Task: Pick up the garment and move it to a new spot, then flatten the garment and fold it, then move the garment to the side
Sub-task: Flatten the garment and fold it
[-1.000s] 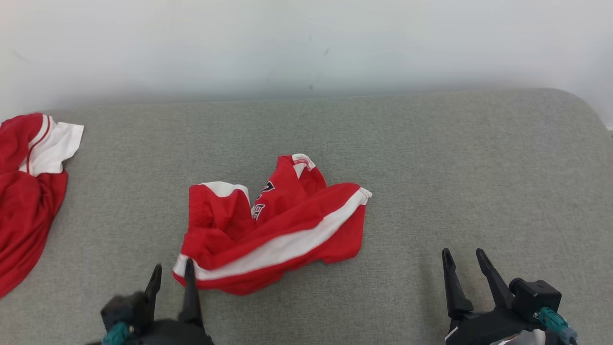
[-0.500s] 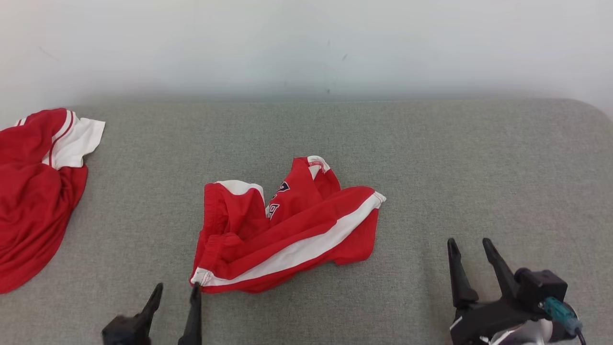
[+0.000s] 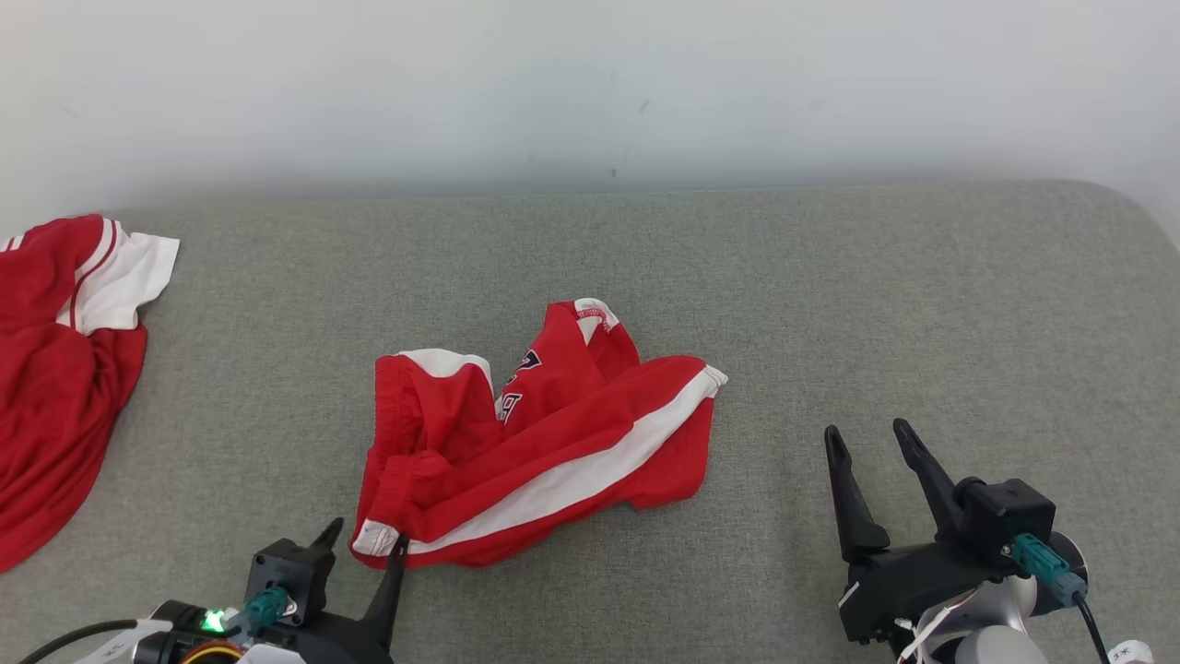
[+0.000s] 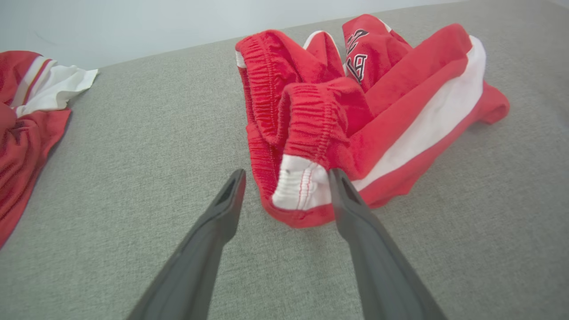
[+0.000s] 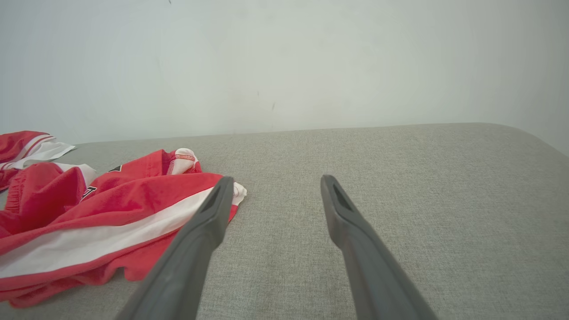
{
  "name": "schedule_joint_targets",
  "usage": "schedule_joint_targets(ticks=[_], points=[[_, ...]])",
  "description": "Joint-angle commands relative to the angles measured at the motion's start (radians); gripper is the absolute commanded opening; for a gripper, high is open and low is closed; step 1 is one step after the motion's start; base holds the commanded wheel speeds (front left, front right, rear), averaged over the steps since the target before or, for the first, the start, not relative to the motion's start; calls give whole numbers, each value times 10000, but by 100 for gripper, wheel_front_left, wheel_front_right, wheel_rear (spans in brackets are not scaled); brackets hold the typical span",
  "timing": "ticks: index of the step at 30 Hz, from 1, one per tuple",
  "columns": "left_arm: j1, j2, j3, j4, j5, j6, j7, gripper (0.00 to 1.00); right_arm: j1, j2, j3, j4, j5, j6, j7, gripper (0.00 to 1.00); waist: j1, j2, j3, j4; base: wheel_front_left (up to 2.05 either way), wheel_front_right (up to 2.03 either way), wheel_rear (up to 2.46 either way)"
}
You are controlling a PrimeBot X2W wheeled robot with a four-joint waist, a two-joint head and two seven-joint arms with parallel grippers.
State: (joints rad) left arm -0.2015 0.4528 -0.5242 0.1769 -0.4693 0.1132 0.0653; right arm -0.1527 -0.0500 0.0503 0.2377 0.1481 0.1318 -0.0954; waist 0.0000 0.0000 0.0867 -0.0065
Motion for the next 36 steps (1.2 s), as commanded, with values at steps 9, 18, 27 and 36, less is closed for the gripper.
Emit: schedule_joint_targets(ticks=[9,18,27,36], points=[[-14,98,-184,-160,-29,-112,159,0,-12,-7,-43,88,-83,-22,49,100,0,0,-17,70,0,0,0],[135,99,-226,-530,-109,48,243,0,-1424,-15,203,1074,10,-22,1470,100,0,0,164,86,0,0,0],[-504,-227,-407,-573,-19,-84,181,0,-4193,-7,-235,4205,52,-22,2868,100,0,0,940,796,0,0,0],[-936,-421,-465,-338,-27,-194,-49,0,-5425,-9,21,6298,61,-22,2945,72,0,0,1454,1280,0,0,0]])
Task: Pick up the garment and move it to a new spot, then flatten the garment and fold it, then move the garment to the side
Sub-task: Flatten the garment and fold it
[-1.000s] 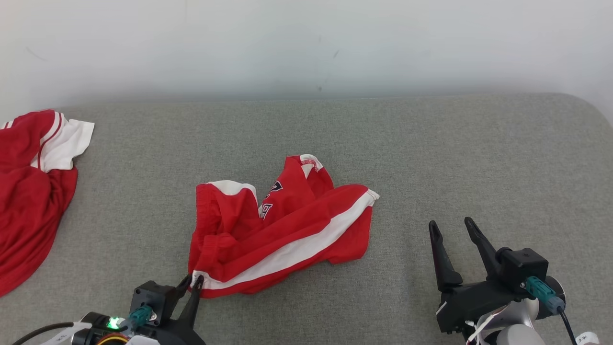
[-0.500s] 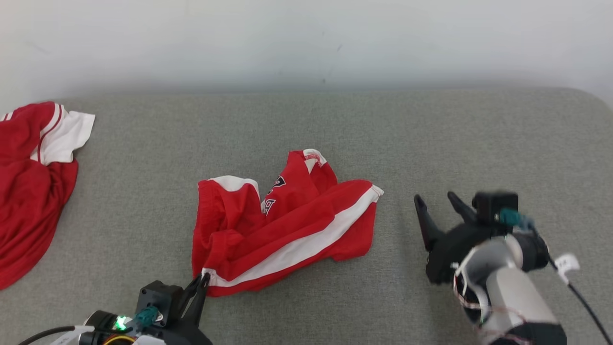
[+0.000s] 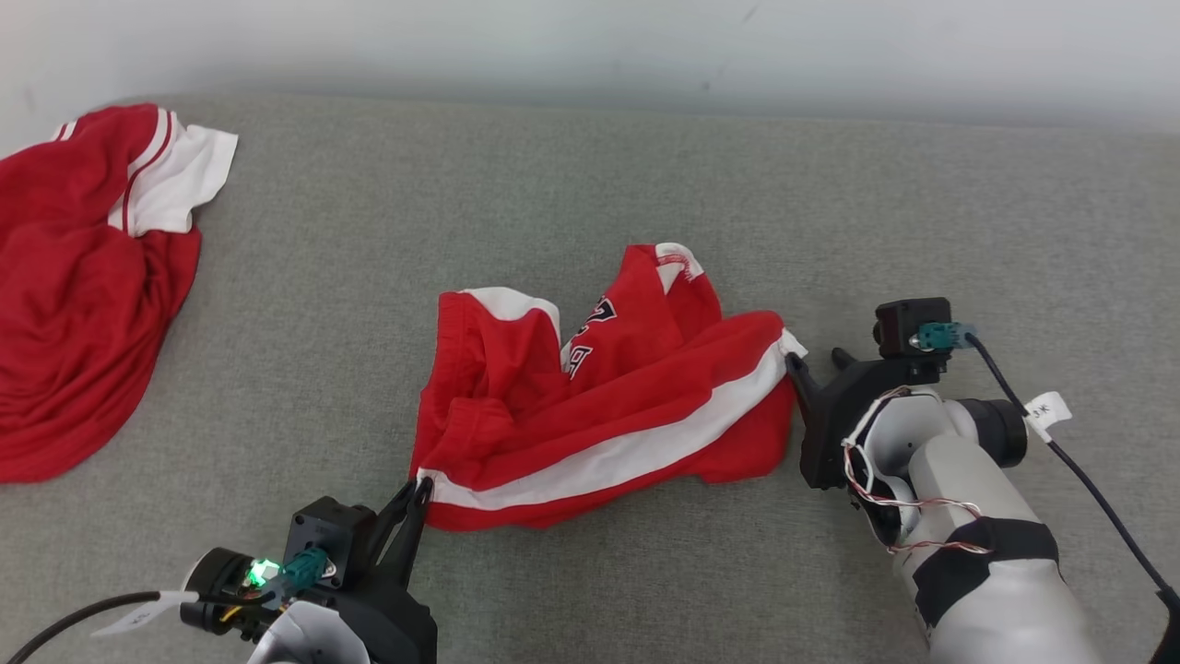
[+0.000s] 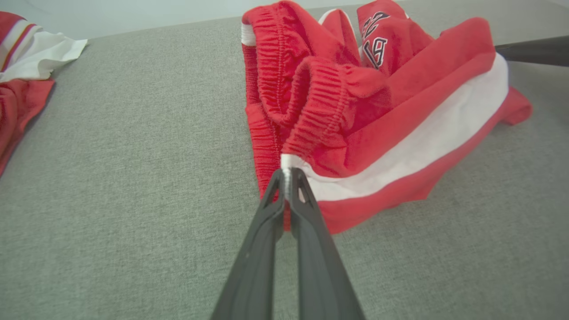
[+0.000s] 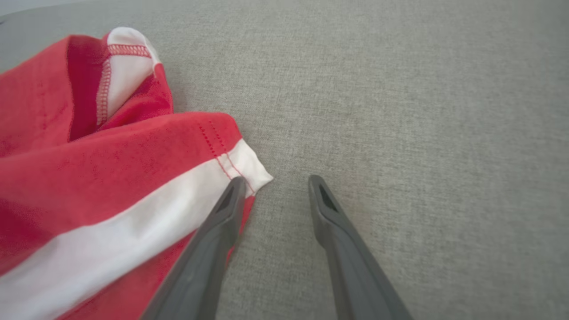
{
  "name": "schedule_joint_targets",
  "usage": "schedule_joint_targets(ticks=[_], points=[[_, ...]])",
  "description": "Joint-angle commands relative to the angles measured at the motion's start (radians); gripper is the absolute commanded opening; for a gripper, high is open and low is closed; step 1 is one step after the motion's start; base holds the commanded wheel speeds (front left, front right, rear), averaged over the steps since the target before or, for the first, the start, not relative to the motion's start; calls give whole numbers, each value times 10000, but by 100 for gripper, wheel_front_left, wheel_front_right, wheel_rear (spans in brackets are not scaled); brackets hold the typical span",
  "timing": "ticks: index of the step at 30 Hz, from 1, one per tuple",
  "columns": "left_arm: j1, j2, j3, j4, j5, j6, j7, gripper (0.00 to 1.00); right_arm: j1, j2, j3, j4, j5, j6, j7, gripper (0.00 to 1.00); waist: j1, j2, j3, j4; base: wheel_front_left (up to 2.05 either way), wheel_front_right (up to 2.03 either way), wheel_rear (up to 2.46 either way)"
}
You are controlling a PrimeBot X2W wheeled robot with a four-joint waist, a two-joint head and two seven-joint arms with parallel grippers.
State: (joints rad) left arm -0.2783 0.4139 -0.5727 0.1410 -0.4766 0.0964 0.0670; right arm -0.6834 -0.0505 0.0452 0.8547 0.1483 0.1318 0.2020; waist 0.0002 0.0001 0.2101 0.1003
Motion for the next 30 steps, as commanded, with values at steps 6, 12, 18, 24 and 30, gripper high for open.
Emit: schedule_joint_targets(ticks=[6,12,18,24,30], points=[[-302,-85,11,156,-11,-33,-158,0,-538,-1,433,845,257,-22,-235,85,-2,-1,301,285,0,0,0],[-381,-156,-84,261,-45,-61,-176,0,-816,-8,892,1445,584,-22,-291,40,-2,-1,298,342,0,0,0],[-395,-212,-150,370,-73,-21,-241,0,-945,-159,1387,1657,731,-22,-694,0,-2,-1,181,335,0,0,0],[-273,-169,-90,427,-113,26,-371,0,-1092,-320,1649,1782,772,-22,-982,0,-2,-1,3,235,0,0,0],[-344,-229,247,227,-220,299,-835,0,-1232,-522,1624,1651,964,-22,-1603,0,-2,-1,-284,63,0,0,0]])
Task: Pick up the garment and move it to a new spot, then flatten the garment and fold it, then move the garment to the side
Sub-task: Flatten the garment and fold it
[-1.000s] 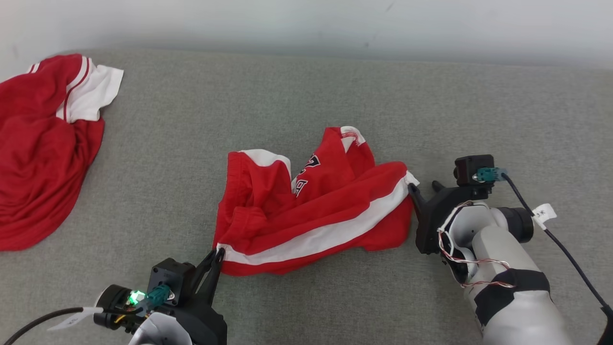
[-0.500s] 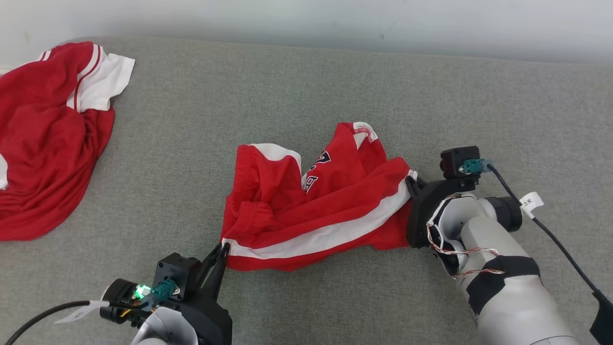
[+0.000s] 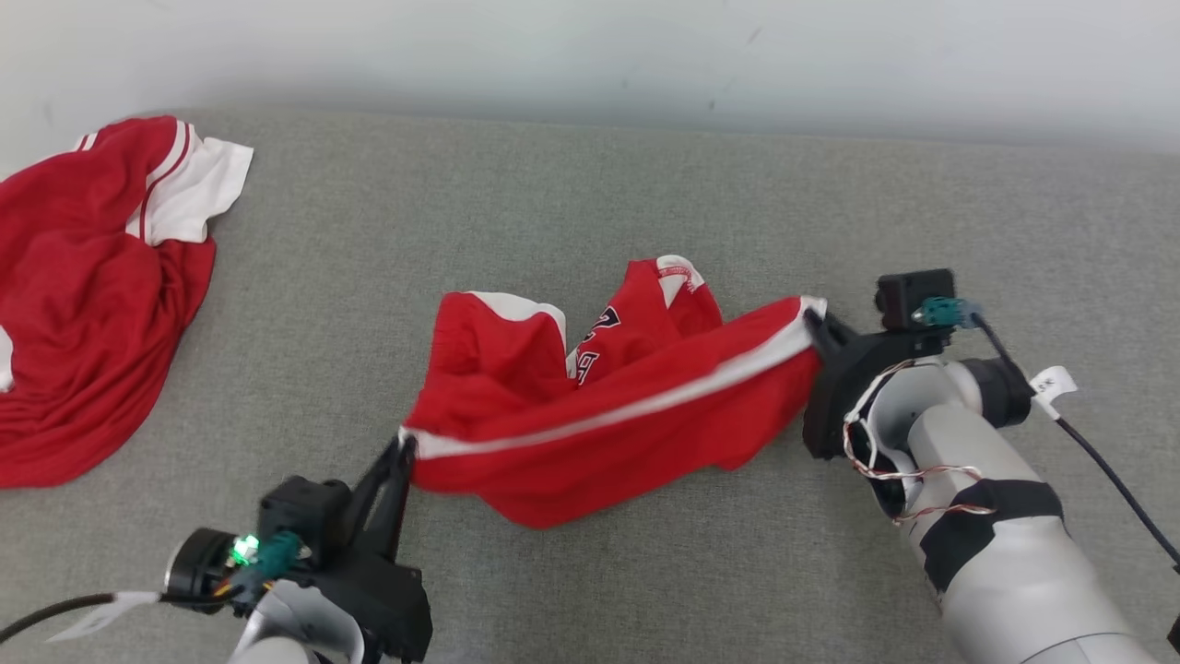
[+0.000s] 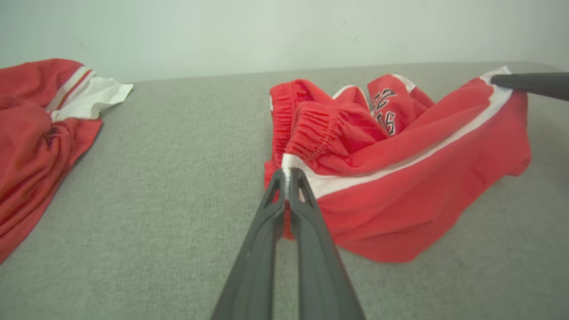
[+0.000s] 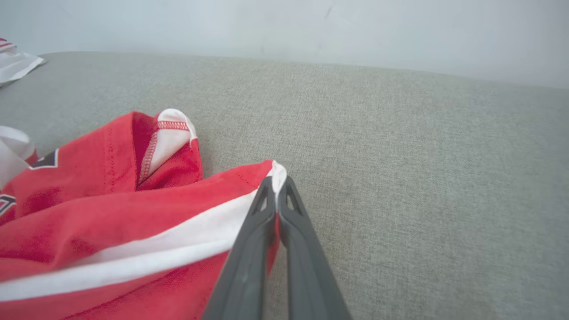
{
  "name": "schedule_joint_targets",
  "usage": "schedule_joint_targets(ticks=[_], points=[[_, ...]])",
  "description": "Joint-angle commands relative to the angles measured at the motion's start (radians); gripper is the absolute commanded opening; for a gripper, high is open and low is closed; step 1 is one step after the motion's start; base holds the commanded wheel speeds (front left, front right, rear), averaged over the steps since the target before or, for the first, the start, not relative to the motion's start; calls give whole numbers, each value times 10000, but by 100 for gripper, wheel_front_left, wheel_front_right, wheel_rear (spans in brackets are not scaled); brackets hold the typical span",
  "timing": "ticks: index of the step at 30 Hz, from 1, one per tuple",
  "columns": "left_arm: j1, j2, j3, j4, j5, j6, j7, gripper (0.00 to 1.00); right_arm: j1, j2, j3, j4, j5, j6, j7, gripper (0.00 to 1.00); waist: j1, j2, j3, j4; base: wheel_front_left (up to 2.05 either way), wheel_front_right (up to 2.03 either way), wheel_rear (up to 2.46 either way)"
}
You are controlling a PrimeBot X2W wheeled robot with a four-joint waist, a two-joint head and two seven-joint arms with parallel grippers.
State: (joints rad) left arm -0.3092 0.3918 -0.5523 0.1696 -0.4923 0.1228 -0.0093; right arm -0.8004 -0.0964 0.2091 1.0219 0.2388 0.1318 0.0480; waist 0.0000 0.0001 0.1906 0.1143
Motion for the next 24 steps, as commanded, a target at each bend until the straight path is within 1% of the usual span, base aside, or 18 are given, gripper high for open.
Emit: schedule_joint_targets(ticks=[1,4,7,10,13,16,18,19,22,24], points=[[-64,-60,149,-140,-133,95,-222,0,-124,-84,-71,-113,115,-22,-250,0,0,-1,-129,-107,0,0,0],[-282,-314,702,-493,-529,178,-819,0,-318,-259,-263,-549,252,-22,-996,0,0,-1,-248,-233,0,0,0],[-575,-602,1197,-909,-1014,110,-1314,0,-488,-387,-440,-1103,434,-22,-1736,0,0,-1,-318,-395,0,0,0],[-980,-895,1528,-1280,-1501,-86,-1542,0,-646,-512,-417,-1894,627,-22,-2308,0,0,-1,-350,-614,0,0,0],[-1464,-1189,1785,-1619,-2012,-259,-1566,0,-744,-723,-298,-2895,977,-22,-2563,0,0,-1,-295,-844,0,0,0],[-1988,-1536,2111,-1860,-2715,-335,-1387,0,-816,-878,-95,-4048,1565,-22,-2563,0,0,-1,-72,-1095,0,0,0],[-2448,-1724,2287,-1990,-3105,-433,-1190,0,-877,-1086,107,-4788,1883,-22,-2356,0,0,-1,202,-1268,0,0,0],[-2692,-1808,2387,-2017,-3307,-403,-1086,0,-944,-1176,214,-5085,2034,-22,-2167,0,0,-1,391,-1370,0,0,0],[-3534,-1935,2679,-1741,-3652,-390,-899,0,-1271,-1359,525,-5630,2327,-22,-1579,0,0,-1,980,-1639,0,0,0],[-4141,-2106,2967,-1370,-3993,-367,-879,0,-1670,-1249,638,-5678,2534,-22,-1280,0,0,-1,1478,-1838,0,0,0]])
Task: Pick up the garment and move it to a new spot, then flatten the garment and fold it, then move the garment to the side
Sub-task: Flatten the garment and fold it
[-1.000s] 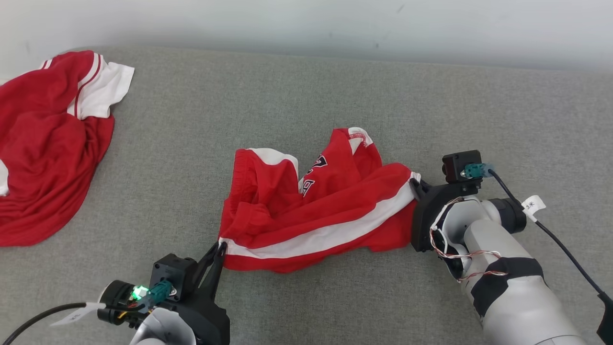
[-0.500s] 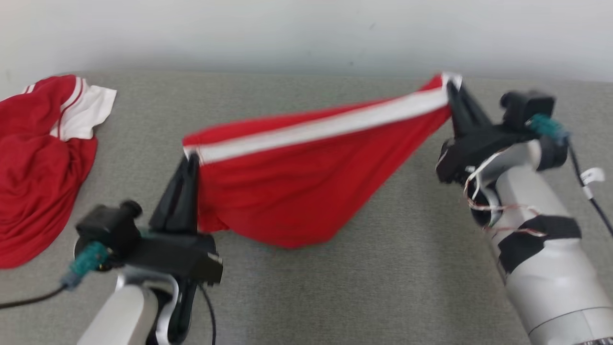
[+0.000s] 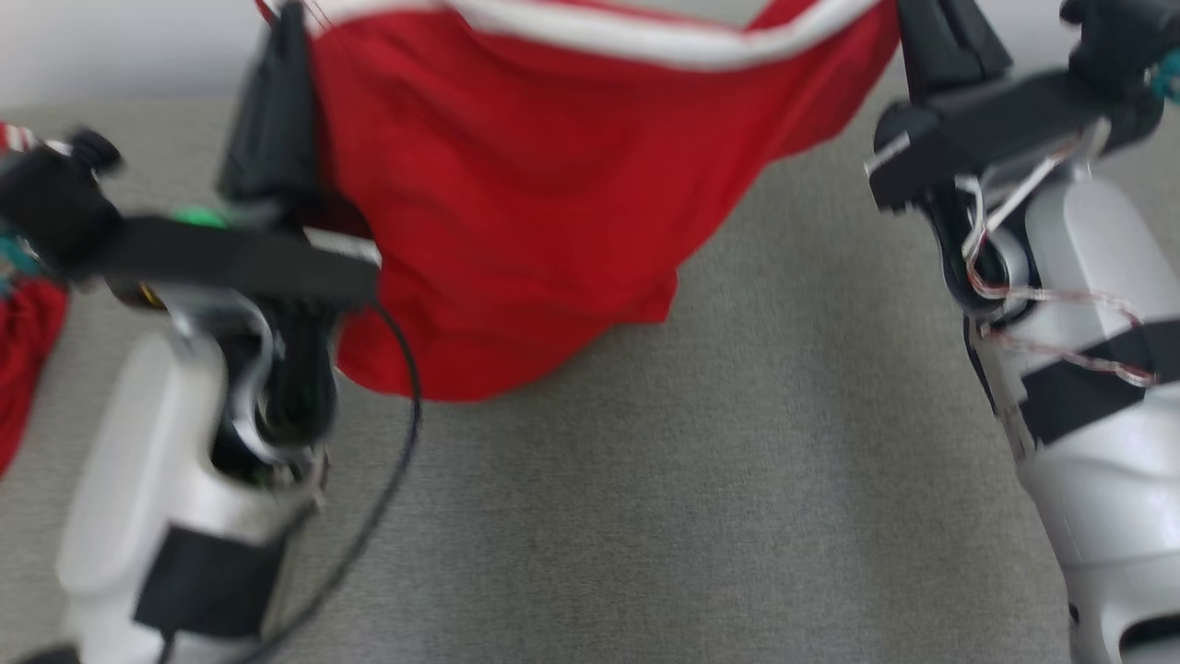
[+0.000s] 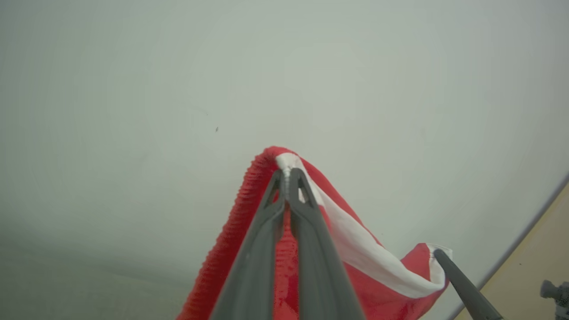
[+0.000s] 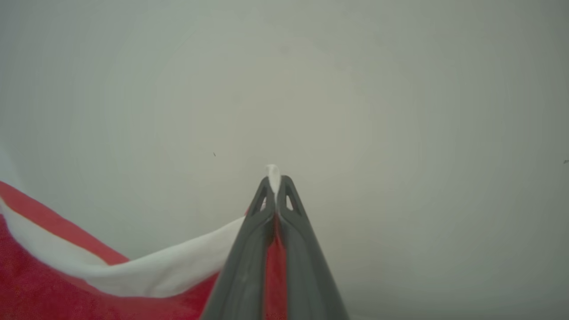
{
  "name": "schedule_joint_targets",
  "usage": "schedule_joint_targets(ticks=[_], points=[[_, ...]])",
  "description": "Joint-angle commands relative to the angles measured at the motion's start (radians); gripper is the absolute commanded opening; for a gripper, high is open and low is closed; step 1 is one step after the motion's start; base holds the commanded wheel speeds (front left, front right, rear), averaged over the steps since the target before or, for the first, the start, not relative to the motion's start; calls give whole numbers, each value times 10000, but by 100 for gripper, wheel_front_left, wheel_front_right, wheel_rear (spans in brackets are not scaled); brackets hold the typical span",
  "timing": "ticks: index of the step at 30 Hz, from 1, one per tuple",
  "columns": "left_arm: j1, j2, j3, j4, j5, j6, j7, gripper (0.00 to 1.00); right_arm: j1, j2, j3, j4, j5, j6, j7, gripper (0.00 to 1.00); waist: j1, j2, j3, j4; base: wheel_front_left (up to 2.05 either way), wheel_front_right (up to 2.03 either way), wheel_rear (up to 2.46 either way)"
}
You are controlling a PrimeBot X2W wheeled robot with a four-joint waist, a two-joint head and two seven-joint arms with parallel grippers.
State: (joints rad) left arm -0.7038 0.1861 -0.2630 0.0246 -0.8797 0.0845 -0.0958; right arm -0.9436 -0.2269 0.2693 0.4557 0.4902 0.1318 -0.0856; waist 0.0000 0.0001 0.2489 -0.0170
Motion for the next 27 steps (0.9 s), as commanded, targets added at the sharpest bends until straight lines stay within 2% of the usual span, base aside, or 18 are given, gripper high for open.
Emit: schedule_joint_targets(ticks=[1,4,7,12,14,15,17,20,27], points=[[-539,-84,228,356,-237,-32,-44,0,-449,138,79,83,136,-22,132,0,0,-1,1116,-605,0,0,0],[-1636,-4,656,1250,-248,-110,-291,0,-1335,467,-64,608,294,-22,-59,0,0,-1,1702,-836,0,0,0],[-2736,36,838,2025,83,-229,-857,0,-2365,934,-425,1262,435,-22,-862,0,0,-1,2085,-941,0,0,0],[-3892,-132,951,2608,650,-604,-1515,0,-3689,1067,-936,1707,-142,-22,-1719,0,0,-1,2255,-830,0,0,0],[-4327,-366,1141,2632,856,-857,-1663,0,-4302,1133,-1555,1165,-556,-22,-1797,0,0,-1,2326,-728,0,0,0],[-4706,-628,1734,2241,1260,-1185,-1699,0,-4478,1231,-2328,63,-1117,-22,-1798,0,0,-1,2439,-573,0,0,0],[-4595,-980,2285,1872,1665,-1549,-1693,0,-4283,1412,-2763,-906,-1509,-22,-1785,0,0,-1,2522,-442,0,0,0],[-3926,-1234,2278,1619,2215,-1972,-1689,0,-3575,1446,-2577,-1465,-1766,-22,-1785,0,0,-1,2559,-281,0,0,0],[-1843,-1278,581,2297,2610,-2174,-1694,0,-1472,562,-1032,-276,-1279,-22,-1791,0,0,-1,2363,-149,0,0,0]])
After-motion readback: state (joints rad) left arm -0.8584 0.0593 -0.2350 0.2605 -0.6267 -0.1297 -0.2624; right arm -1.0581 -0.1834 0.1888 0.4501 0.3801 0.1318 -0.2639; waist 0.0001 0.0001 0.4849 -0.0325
